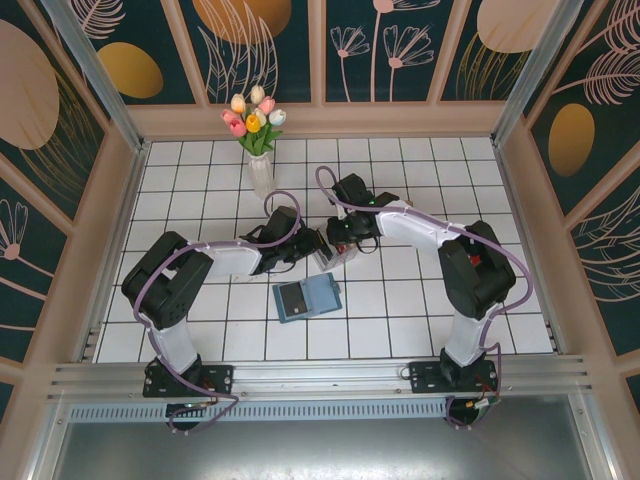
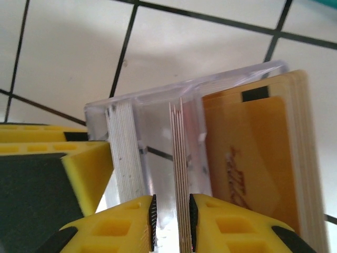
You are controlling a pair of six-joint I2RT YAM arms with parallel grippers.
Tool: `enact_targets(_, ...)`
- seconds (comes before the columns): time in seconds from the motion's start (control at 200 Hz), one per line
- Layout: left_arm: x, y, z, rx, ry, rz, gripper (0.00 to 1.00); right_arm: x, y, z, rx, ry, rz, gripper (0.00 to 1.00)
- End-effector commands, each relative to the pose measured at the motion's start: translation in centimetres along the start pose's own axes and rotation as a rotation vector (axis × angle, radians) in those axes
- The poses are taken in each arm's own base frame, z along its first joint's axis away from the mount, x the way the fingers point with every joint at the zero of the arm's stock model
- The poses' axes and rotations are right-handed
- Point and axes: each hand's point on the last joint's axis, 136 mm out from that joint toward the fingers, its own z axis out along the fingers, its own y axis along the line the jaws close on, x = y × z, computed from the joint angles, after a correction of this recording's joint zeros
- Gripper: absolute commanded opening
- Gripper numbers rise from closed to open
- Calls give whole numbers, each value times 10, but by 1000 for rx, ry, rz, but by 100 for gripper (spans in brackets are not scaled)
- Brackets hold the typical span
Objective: Put the credit cards into the card holder
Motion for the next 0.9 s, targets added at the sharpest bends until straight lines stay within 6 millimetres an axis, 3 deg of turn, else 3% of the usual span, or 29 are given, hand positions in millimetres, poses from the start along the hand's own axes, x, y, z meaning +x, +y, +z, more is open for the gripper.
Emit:
enact_targets(0.0,21,43,7,-140,74,-2,32,-8,21,-8,-82,-8,-7,29)
enact_targets(0.17,22,44,6,-141,73,-2,32,-7,11,5,-37,8,12,34)
enact_targets(0.485,21,44,5,-143,69,-1,31,-2,29,19,-156,51,48,38)
enact_targets(0.646,21,44,6,-141,72,-2,31,1,24,23,-134,57,66,39)
enact_targets(0.896,21,43,6,-140,71,-2,31,-9,38,-2,-210,13,53,36)
